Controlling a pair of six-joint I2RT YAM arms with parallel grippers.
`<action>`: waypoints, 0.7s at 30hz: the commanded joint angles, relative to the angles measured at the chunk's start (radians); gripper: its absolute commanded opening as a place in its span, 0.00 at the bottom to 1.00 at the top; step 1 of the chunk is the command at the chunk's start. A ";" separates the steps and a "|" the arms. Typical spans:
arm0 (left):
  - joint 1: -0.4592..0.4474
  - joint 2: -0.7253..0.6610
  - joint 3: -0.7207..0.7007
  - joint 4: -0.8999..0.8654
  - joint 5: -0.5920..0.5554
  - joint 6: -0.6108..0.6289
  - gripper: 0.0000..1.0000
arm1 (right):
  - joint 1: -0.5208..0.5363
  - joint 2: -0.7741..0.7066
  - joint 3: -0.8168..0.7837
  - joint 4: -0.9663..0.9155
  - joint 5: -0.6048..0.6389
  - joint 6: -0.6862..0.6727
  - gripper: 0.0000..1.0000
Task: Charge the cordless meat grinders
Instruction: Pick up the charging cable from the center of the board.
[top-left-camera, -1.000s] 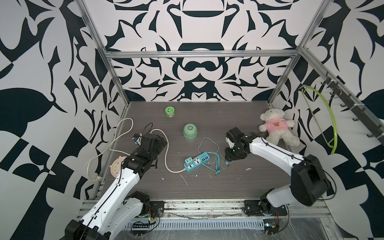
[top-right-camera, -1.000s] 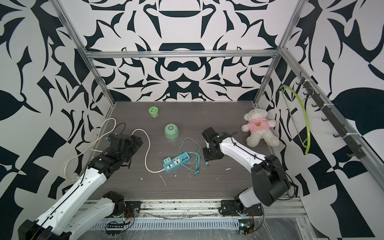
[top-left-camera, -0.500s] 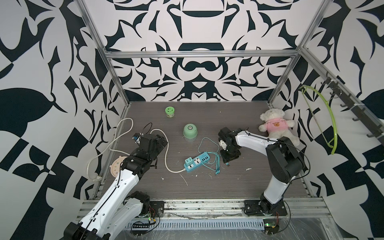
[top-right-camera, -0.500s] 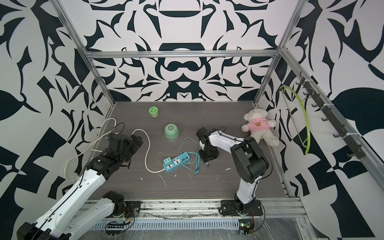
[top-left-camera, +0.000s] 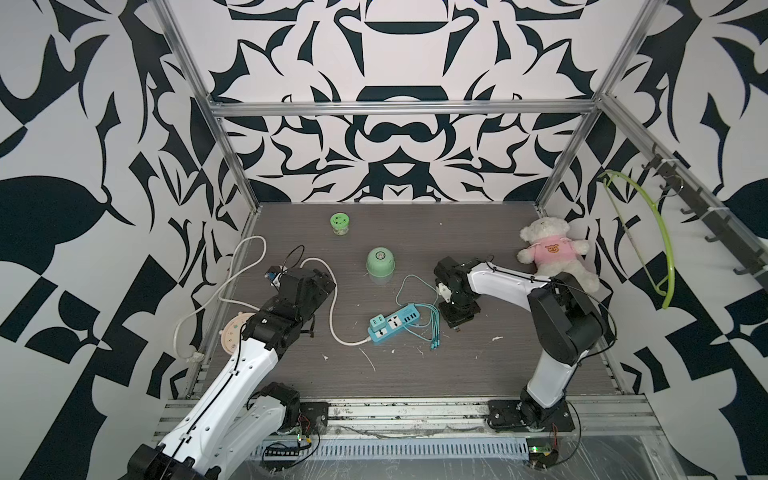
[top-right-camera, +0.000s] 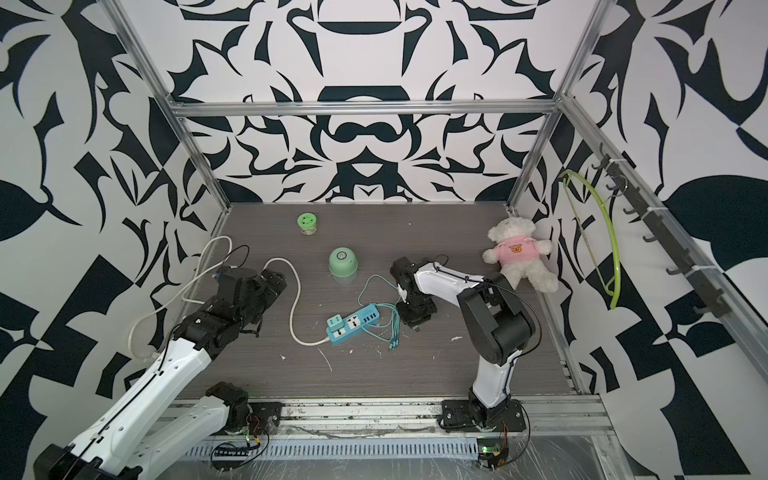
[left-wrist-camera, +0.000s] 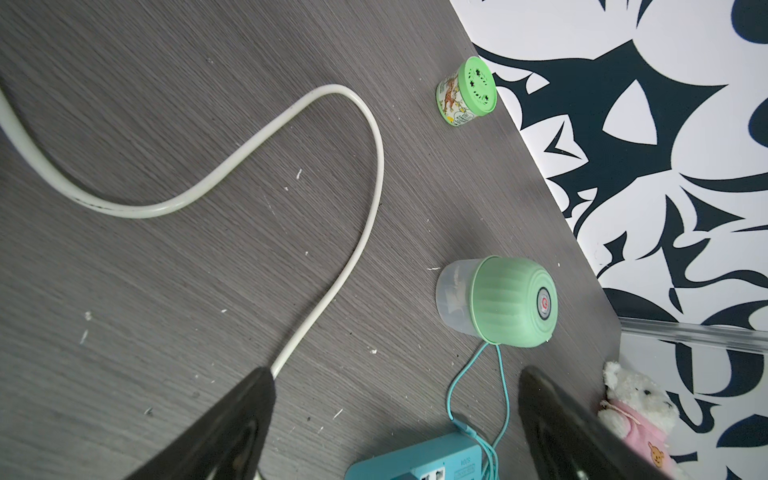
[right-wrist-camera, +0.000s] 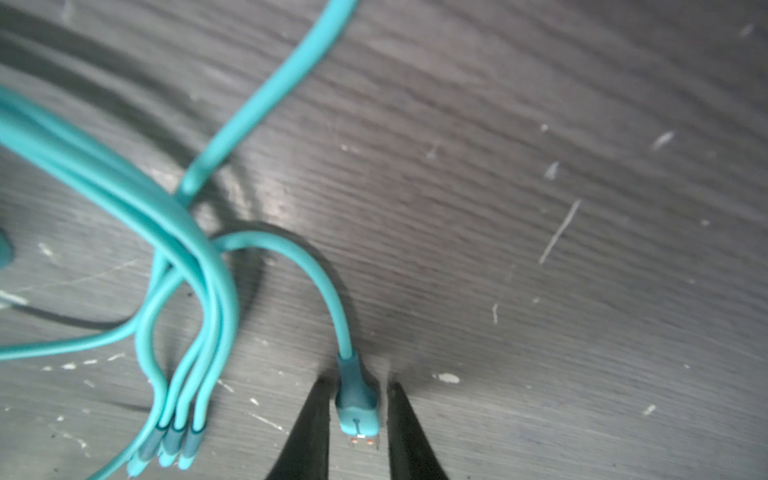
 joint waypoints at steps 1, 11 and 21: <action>0.000 0.003 0.015 0.008 0.012 0.019 0.95 | 0.010 -0.021 -0.008 -0.047 0.005 0.016 0.25; 0.000 0.014 0.021 0.022 0.029 0.026 0.95 | 0.022 0.007 -0.010 -0.052 0.014 0.021 0.21; -0.003 0.069 0.088 0.117 0.195 0.125 0.92 | 0.022 -0.081 -0.002 -0.034 0.038 0.039 0.05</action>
